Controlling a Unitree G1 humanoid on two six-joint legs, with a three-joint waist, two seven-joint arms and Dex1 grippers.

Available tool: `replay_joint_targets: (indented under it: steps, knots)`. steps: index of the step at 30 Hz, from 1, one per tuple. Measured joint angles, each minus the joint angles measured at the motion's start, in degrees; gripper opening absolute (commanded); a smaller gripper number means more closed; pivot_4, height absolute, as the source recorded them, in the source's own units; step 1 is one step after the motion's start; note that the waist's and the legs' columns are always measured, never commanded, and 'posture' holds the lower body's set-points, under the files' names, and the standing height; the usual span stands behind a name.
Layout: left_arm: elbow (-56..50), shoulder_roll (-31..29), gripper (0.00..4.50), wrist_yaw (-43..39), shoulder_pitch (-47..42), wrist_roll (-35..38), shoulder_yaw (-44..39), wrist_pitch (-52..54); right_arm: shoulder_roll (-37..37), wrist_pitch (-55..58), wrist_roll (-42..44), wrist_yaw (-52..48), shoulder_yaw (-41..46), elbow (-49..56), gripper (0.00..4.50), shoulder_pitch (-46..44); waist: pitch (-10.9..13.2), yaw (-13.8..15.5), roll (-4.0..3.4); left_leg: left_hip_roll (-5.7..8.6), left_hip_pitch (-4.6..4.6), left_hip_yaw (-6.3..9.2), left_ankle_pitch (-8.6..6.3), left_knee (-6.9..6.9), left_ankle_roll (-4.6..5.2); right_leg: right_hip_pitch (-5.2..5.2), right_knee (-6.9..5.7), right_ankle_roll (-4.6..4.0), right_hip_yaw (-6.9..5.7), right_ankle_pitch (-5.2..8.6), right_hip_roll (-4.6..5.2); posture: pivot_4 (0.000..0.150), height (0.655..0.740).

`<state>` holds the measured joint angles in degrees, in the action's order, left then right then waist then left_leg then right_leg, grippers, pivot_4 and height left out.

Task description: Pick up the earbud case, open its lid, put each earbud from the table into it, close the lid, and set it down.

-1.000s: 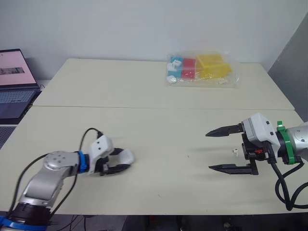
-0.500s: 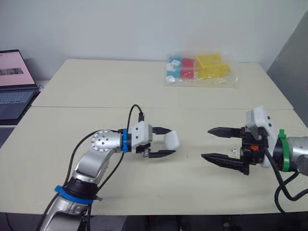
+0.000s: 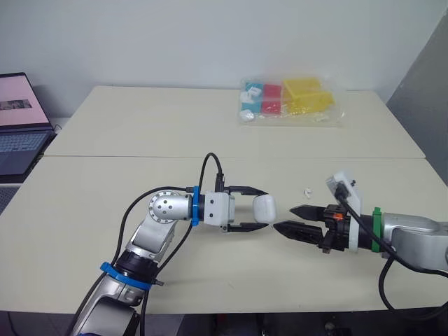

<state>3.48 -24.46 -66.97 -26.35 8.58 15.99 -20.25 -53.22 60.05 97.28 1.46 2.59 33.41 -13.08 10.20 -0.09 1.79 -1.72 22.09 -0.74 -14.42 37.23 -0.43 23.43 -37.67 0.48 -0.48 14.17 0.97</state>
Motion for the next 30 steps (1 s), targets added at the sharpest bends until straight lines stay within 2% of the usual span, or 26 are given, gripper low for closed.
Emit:
replay_joint_targets:
  steps: [10, 17, 20, 29, 30]
  knots:
    - [0.7, 0.3, 2.83, 0.5, -1.0, -1.3, 1.6, -3.2, 4.7, 0.6, -1.1, 2.6, -7.2, -6.1, 4.50, -6.6, 0.0, 0.0, 0.00, -0.03, 0.05, 0.07, 0.00, -0.01, 0.00, 0.02, 0.02, 0.00, -0.04, 0.00, 0.00, 0.150, 0.7400]
    - [1.2, 0.4, 2.83, 1.6, -1.5, -1.9, 1.7, -3.5, 4.8, 2.0, -1.3, 2.5, -7.5, -8.0, 4.50, -8.2, 0.0, 0.0, 0.00, -0.04, 0.09, 0.08, 0.00, -0.01, 0.00, 0.04, 0.03, 0.00, -0.06, 0.00, 0.01, 0.150, 0.7400]
    - [1.2, 0.4, 2.83, 1.8, -1.5, -1.9, 1.7, -3.5, 4.8, 2.5, -1.3, 2.5, -7.5, -8.4, 3.94, -8.2, 0.0, 0.0, 0.00, -0.04, 0.10, 0.09, 0.00, -0.01, 0.00, 0.04, 0.04, 0.00, -0.06, 0.00, 0.01, 0.150, 0.7400]
    - [1.2, 0.6, 2.83, 3.6, -1.5, -3.1, 1.8, -3.2, 5.1, 2.8, 3.0, 3.9, -7.9, -8.4, 0.77, -8.8, 0.0, 0.0, 0.00, -0.04, 0.13, 0.11, 0.00, -0.01, 0.00, 0.05, 0.04, 0.01, -0.07, 0.00, 0.01, 0.150, 0.7400]
    - [1.1, 0.6, 2.83, 3.6, -1.5, -3.1, 1.8, -3.1, 5.1, 2.8, 3.1, 4.0, -7.9, -8.4, 0.75, -8.8, 0.0, 0.0, 0.00, -0.04, 0.15, 0.11, 0.00, -0.01, 0.00, 0.05, 0.04, 0.01, -0.08, 0.00, 0.01, 0.150, 0.7400]
